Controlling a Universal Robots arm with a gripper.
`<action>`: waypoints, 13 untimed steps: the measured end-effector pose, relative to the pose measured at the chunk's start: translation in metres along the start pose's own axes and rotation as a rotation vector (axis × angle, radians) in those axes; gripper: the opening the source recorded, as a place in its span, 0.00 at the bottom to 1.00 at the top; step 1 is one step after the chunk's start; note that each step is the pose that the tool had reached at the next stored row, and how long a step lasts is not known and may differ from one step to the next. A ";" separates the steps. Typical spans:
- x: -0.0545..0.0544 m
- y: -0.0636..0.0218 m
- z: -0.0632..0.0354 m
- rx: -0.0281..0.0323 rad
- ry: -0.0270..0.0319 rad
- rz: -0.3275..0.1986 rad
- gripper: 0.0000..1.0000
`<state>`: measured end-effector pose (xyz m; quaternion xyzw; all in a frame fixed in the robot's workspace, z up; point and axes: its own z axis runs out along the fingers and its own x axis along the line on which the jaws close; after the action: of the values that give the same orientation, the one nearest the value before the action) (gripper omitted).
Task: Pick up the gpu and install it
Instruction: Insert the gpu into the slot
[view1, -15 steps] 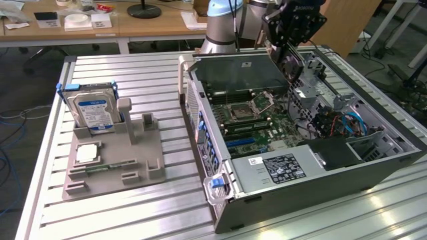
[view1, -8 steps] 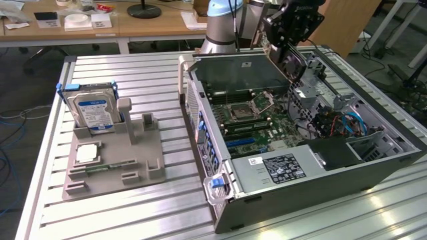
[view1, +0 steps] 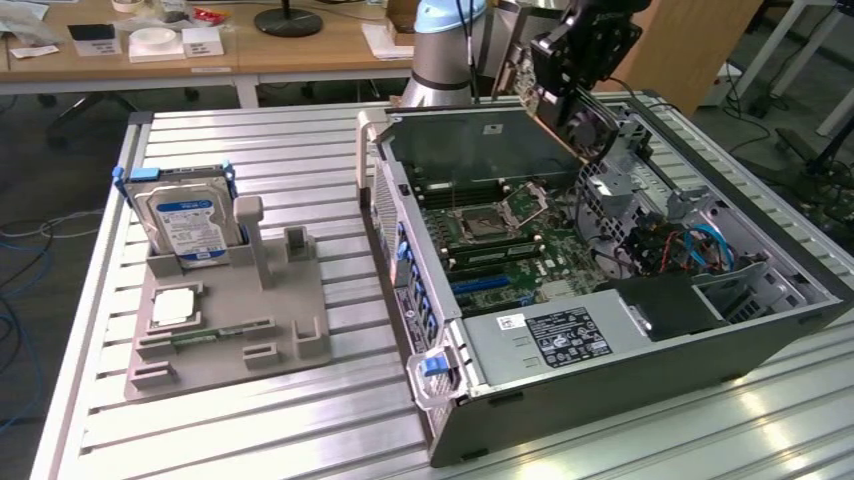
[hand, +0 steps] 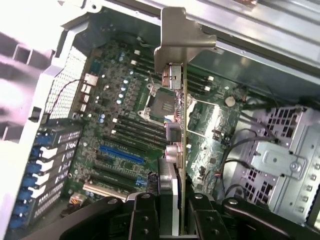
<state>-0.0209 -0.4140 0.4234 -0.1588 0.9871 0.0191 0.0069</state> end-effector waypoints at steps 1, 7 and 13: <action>0.000 0.0000 0.0000 -0.0003 0.0007 -0.019 0.28; 0.000 0.0000 0.0001 -0.0026 0.0044 -0.127 0.28; 0.000 0.0000 0.0003 -0.0047 0.0082 -0.234 0.28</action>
<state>-0.0209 -0.4140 0.4232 -0.2729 0.9618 0.0198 0.0047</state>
